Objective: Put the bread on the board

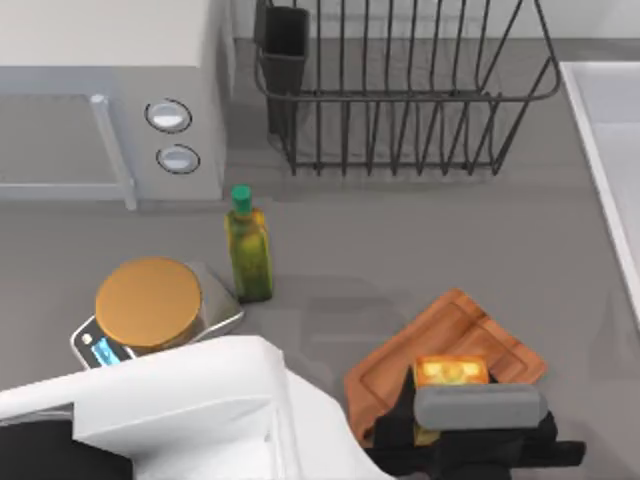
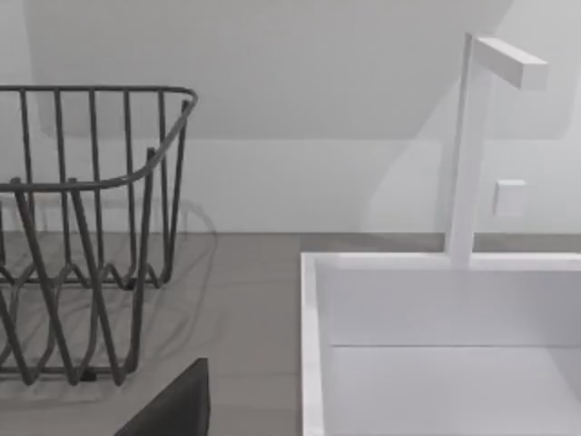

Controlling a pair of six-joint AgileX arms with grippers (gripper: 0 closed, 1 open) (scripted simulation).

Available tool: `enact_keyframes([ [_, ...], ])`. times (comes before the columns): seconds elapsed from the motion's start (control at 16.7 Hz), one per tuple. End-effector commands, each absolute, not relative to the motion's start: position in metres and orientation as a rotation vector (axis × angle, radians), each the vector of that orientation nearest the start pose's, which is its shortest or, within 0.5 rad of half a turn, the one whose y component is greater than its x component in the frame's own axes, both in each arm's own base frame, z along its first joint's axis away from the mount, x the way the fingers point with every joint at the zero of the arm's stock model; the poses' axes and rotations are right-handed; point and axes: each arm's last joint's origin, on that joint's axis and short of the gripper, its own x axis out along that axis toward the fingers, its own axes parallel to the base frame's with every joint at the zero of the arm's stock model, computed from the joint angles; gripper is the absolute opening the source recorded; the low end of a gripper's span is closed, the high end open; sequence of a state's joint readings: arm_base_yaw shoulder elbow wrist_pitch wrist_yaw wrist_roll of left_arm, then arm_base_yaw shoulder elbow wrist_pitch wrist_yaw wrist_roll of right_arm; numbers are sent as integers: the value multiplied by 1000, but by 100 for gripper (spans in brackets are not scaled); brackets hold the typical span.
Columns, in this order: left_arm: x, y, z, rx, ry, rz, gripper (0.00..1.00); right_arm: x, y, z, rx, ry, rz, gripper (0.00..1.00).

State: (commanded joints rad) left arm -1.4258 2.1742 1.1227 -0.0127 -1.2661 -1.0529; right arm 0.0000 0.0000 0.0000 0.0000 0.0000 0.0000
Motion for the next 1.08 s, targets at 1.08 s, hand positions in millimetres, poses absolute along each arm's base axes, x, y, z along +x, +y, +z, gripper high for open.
enact_keyframes([
  [1.08, 125, -375, 42, 5, 267, 10, 0, 106, -1, 160, 0, 0, 0, 100],
])
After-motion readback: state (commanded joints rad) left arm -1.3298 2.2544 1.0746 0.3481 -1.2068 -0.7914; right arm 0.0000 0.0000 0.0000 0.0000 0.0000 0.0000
